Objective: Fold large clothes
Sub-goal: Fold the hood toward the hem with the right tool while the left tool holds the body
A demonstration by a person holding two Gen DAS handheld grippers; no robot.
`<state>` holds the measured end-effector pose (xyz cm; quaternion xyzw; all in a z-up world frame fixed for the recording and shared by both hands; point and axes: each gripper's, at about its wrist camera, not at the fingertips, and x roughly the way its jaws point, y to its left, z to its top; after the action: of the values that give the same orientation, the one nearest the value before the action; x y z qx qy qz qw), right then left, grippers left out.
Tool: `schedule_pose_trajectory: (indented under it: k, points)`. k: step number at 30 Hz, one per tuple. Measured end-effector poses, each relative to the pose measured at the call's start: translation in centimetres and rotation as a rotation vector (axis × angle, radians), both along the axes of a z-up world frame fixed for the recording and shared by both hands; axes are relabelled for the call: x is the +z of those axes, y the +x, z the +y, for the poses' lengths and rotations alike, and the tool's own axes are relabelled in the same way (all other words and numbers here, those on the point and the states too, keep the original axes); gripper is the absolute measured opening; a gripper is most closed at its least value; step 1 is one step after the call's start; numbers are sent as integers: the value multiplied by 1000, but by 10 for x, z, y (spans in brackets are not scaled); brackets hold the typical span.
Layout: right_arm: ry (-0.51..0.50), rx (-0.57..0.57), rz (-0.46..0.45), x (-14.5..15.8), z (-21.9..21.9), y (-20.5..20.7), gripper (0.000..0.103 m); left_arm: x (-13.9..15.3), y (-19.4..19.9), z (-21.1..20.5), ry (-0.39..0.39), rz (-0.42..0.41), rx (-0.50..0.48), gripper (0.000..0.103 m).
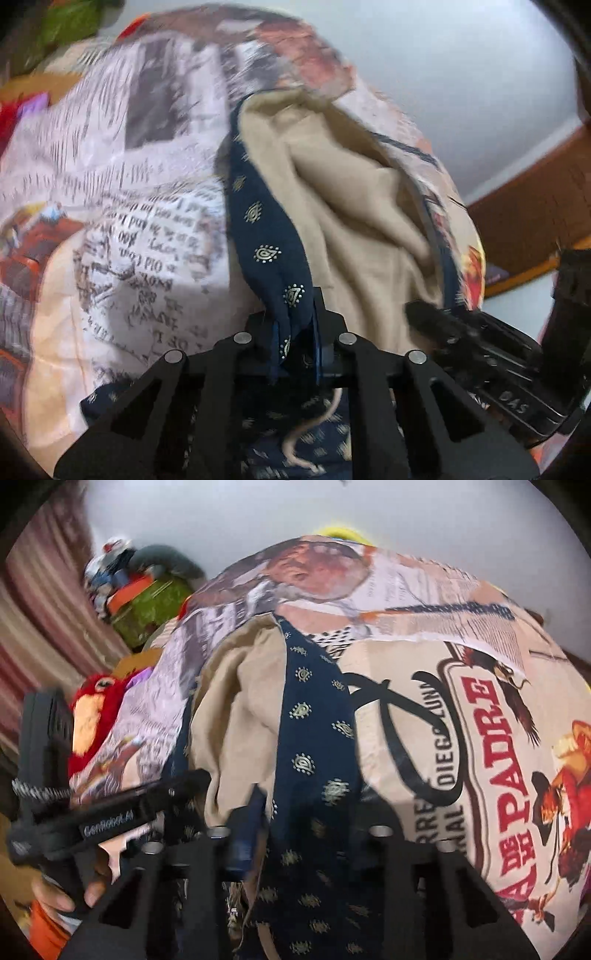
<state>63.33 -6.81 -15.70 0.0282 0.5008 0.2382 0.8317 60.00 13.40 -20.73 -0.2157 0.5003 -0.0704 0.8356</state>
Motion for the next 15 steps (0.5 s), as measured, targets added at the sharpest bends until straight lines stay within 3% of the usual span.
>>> schedule_pose_trajectory:
  k: [7, 11, 15]
  points:
    - [91, 38, -8, 31, -32, -53, 17, 58, -68, -37, 109, -60, -199, 13]
    - [92, 68, -12, 46, -52, -101, 17, 61, -123, -42, 157, -42, -266, 13]
    - [80, 80, 8, 45, -71, -151, 17, 40, -162, -49, 206, 16, -295, 13]
